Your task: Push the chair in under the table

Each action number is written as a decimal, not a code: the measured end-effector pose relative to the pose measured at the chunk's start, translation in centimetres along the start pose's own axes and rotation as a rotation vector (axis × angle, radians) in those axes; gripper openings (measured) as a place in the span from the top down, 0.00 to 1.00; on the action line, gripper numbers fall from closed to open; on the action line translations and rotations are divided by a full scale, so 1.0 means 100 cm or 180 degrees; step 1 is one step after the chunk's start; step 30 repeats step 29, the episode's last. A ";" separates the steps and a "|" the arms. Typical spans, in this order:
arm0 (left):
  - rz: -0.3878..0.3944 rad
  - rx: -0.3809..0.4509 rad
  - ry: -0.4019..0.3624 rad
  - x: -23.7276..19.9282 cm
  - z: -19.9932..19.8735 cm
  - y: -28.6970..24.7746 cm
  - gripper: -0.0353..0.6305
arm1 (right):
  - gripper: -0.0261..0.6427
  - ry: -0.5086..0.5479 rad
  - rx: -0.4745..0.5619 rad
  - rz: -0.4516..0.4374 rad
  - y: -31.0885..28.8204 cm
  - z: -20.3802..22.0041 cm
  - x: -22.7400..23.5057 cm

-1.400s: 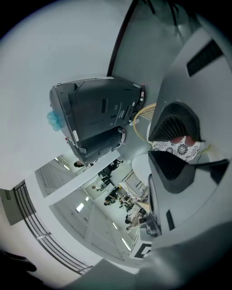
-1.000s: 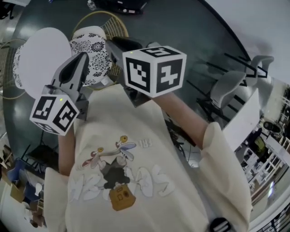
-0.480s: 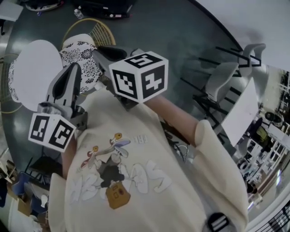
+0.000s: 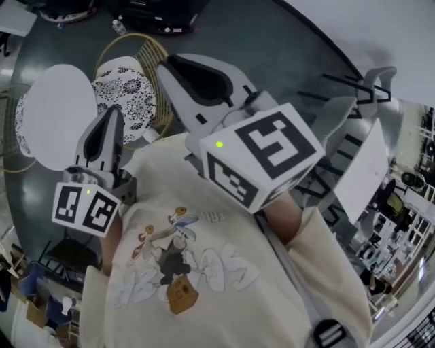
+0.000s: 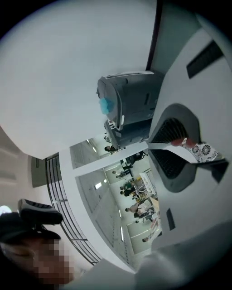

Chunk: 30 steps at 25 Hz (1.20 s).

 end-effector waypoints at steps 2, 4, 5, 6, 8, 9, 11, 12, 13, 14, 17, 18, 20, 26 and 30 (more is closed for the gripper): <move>0.0018 -0.0021 0.0006 0.003 0.006 0.002 0.93 | 0.90 -0.0083 -0.0064 -0.0183 -0.018 0.039 -0.006; 0.0049 -0.0061 -0.0024 0.007 0.011 0.004 0.93 | 0.95 -0.0326 -0.0284 -0.0434 -0.032 0.078 -0.013; 0.0059 -0.0082 -0.0056 0.009 0.013 0.005 0.93 | 0.95 -0.0399 -0.0368 -0.0565 -0.034 0.089 -0.019; 0.0065 -0.0101 -0.0083 0.009 0.013 0.007 0.93 | 0.95 -0.0415 -0.0391 -0.0671 -0.032 0.094 -0.026; 0.0059 -0.0135 -0.0090 0.007 0.014 0.009 0.93 | 0.95 -0.0369 -0.0324 -0.0734 -0.026 0.093 -0.035; 0.0047 -0.0144 -0.0080 0.004 0.014 0.009 0.93 | 0.95 -0.0365 -0.0297 -0.0719 -0.025 0.093 -0.036; 0.0015 -0.0157 -0.0097 -0.002 0.014 0.011 0.93 | 0.95 -0.0471 -0.0299 -0.0691 -0.029 0.097 -0.035; 0.0005 -0.0174 -0.0117 -0.005 0.014 0.013 0.93 | 0.95 -0.0569 -0.0310 -0.0683 -0.031 0.099 -0.034; 0.0004 -0.0200 -0.0122 -0.009 0.015 0.016 0.93 | 0.95 -0.0670 -0.0323 -0.0675 -0.033 0.101 -0.035; 0.0011 -0.0228 -0.0110 -0.012 0.016 0.019 0.93 | 0.95 -0.0748 -0.0352 -0.0663 -0.033 0.103 -0.037; 0.0035 -0.0279 -0.0101 -0.017 0.016 0.029 0.93 | 0.95 -0.0816 -0.0558 -0.0677 -0.034 0.107 -0.048; 0.0046 -0.0282 -0.0105 -0.017 0.016 0.032 0.93 | 0.95 -0.0811 -0.0601 -0.0715 -0.034 0.107 -0.054; 0.0065 -0.0285 -0.0104 -0.019 0.016 0.039 0.93 | 0.95 -0.0739 -0.0603 -0.0764 -0.032 0.105 -0.065; 0.0009 -0.0300 -0.0015 -0.041 0.023 0.054 0.93 | 0.95 -0.0324 -0.0631 -0.0684 -0.044 0.105 -0.096; 0.0016 -0.0286 0.0026 -0.050 0.021 0.061 0.93 | 0.95 -0.0276 -0.0699 -0.0717 -0.054 0.107 -0.106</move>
Point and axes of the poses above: the fingertips, and each gripper's own axes: y backward along the fingers, x to its right, z out of its underside, the point moved 5 cm from there along y, backward along the fingers, and after that the axes turned 12 degrees about y, right-handed, at the moved point
